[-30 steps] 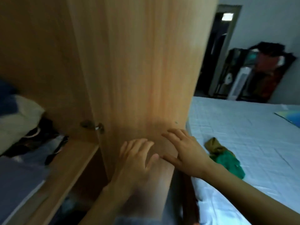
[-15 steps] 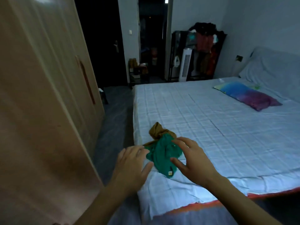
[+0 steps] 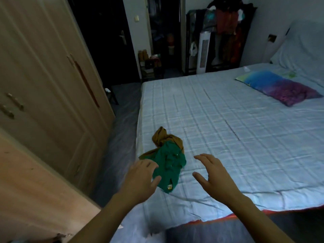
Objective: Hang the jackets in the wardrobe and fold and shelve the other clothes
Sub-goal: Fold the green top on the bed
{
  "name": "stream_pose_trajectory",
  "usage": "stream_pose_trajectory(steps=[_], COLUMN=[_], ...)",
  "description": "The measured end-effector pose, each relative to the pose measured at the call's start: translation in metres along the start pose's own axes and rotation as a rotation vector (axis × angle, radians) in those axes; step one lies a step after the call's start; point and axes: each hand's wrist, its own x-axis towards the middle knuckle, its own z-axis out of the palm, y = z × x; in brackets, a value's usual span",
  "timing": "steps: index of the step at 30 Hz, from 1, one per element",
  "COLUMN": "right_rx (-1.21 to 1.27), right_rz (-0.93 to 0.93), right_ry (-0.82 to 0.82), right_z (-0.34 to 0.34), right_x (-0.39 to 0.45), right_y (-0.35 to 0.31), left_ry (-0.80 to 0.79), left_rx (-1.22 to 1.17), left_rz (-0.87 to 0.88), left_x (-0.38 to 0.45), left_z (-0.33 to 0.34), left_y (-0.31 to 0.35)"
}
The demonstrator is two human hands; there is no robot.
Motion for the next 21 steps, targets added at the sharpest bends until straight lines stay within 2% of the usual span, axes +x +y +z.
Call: stream_pose_trajectory(steps=[4,9,16,21], right_rx=[-0.070,-0.177,-0.259,-0.248], right_rz=[0.024,-0.010,-0.063,-0.121], right_ry=[-0.059,-0.191,-0.447,-0.575], right_z=[0.020,0.049,0.097,0.134], right_x=[0.027,0.087,0.154,0.186], right_y=[0.023,0.031,0.045,0.061], left_ry=[-0.045,-0.095,-0.163,-0.230], left_rx=[-0.084,-0.192,-0.347,-0.420], left_rz=[-0.005,-0.119,-0.312,-0.415], left_x=[0.052,0.115,0.144,0.143], left_z=[0.037,0.080,0.132,0.165], left_y=[0.006,-0.014,-0.077,-0.093])
